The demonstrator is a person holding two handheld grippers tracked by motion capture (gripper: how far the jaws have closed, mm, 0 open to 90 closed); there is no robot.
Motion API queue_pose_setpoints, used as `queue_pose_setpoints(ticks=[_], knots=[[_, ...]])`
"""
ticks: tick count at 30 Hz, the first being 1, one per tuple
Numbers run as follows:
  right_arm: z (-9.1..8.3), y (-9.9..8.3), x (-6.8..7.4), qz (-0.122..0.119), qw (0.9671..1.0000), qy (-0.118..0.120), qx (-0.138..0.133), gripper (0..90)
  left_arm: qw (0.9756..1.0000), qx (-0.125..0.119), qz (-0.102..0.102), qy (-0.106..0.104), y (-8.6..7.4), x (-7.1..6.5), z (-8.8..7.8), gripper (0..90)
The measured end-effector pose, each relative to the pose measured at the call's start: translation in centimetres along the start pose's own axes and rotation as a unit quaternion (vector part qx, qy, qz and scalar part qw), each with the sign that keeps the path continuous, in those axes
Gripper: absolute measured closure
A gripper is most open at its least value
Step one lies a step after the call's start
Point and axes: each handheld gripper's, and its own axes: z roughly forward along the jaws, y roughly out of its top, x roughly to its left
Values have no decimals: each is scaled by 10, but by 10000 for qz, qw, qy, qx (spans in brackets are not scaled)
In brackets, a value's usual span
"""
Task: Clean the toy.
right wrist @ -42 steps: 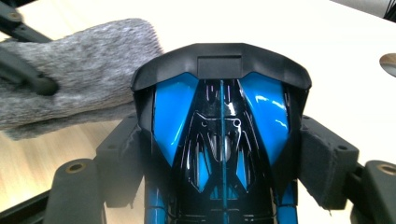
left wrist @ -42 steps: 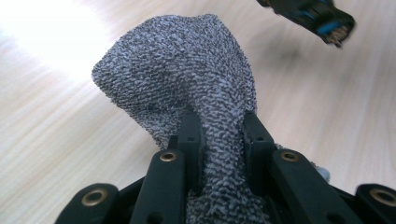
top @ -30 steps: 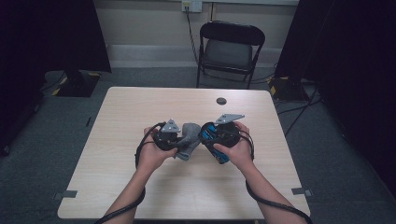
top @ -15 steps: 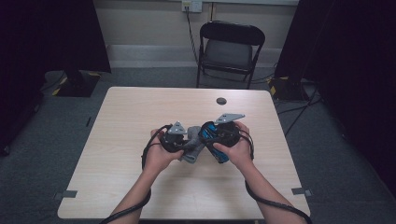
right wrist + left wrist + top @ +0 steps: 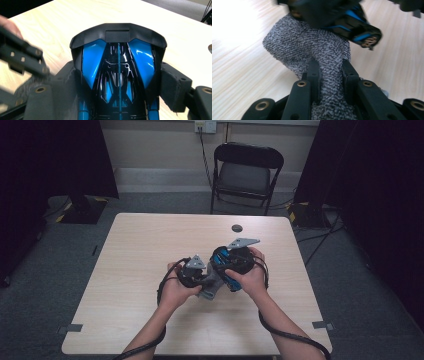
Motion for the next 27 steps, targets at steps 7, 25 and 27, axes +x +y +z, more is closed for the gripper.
queue_pose_setpoints(ticks=[7,25,27], knots=[[2,7,-2,67,10000,-56,1,255,10000,-23,19,-65,-1,-6,6,736],[5,16,-5,185,9998,-56,-33,255,9996,66,139,-218,-4,-17,16,736],[5,16,-5,207,9997,-77,-41,255,9996,73,163,-237,-4,-18,18,736]])
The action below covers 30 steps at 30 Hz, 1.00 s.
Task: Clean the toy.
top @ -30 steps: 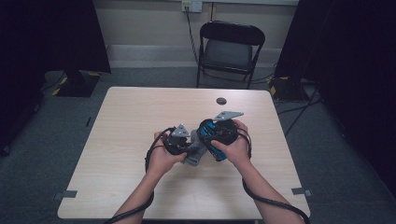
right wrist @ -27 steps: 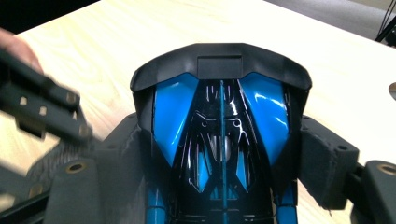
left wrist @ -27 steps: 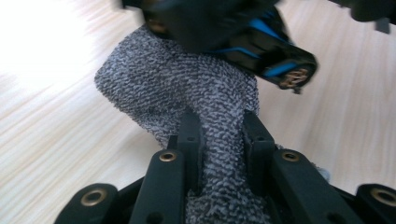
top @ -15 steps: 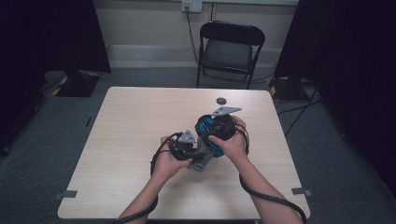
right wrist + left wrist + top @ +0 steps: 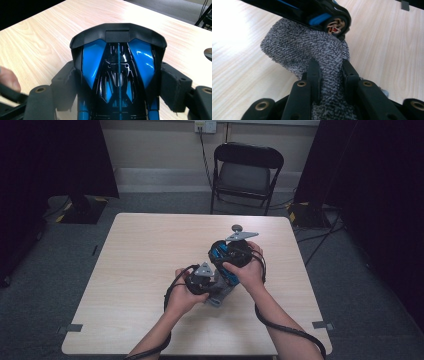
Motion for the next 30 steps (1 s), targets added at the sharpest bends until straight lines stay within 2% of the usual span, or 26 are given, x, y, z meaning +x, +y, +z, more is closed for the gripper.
queue_pose_setpoints(ticks=[6,11,17,23,26,30], knots=[[1,2,0,35,10000,7,-10,255,9999,71,82,-83,-1,-4,5,736],[1,1,0,84,10000,-10,-13,255,9995,150,125,-250,-3,-8,8,736],[-2,2,-7,137,9999,-7,-53,255,9991,239,195,-278,-5,-8,3,736],[-9,0,-12,150,9998,13,-103,255,9998,172,102,-16,-6,5,-15,736],[-12,-3,-12,117,9998,60,-113,255,9996,134,11,251,-7,16,-25,736],[-16,-8,-9,23,9999,112,-112,255,9987,1,-160,490,-6,29,-39,735]])
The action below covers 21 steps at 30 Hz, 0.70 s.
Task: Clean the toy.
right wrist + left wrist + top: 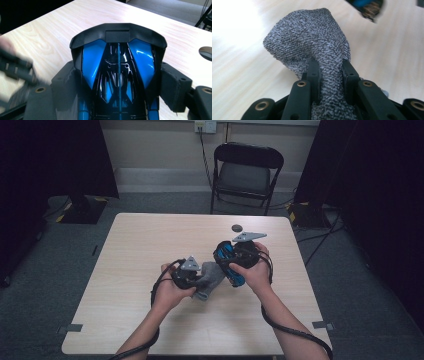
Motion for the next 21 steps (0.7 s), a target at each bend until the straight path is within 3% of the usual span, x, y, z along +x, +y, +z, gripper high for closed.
queue_pose_setpoints(ticks=[3,11,15,21], knots=[[-1,-4,2,-26,10000,51,-6,255,9998,-11,-100,166,1,10,-6,736],[-4,-17,3,-76,9999,71,63,255,9985,-265,-377,293,2,24,-16,736],[-3,-22,5,-112,9999,109,72,255,9981,-323,-362,388,6,26,-18,737],[1,-26,11,-214,9996,141,114,255,9981,-396,-313,347,12,22,-13,736]])
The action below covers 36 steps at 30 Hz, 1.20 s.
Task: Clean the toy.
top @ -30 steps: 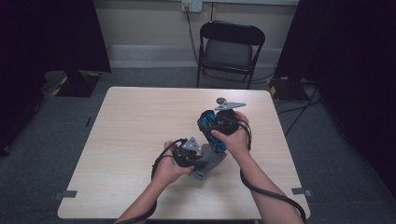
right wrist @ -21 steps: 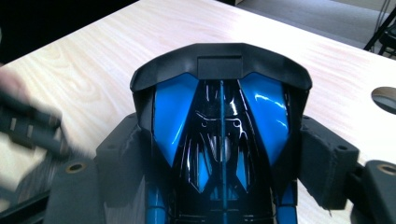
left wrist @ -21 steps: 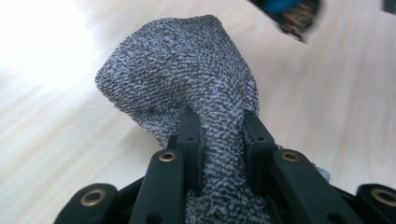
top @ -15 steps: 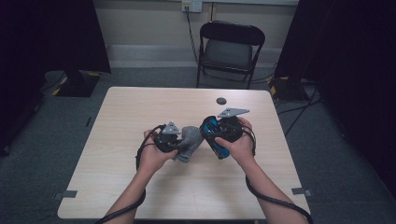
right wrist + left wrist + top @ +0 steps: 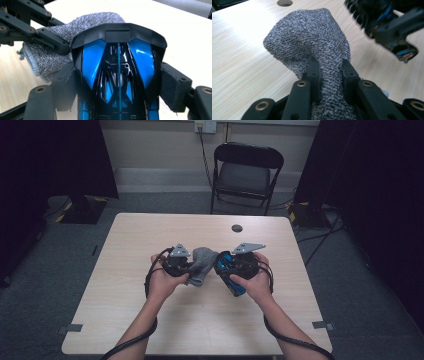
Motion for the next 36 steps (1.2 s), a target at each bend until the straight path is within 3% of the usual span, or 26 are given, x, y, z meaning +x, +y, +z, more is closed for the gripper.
queue_pose_setpoints(ticks=[11,36], knots=[[5,5,6,-82,10000,-20,-13,255,9994,-74,-84,-322,1,-13,13,738],[9,10,6,-114,9999,-50,45,254,9995,70,31,-310,-1,-17,16,738]])
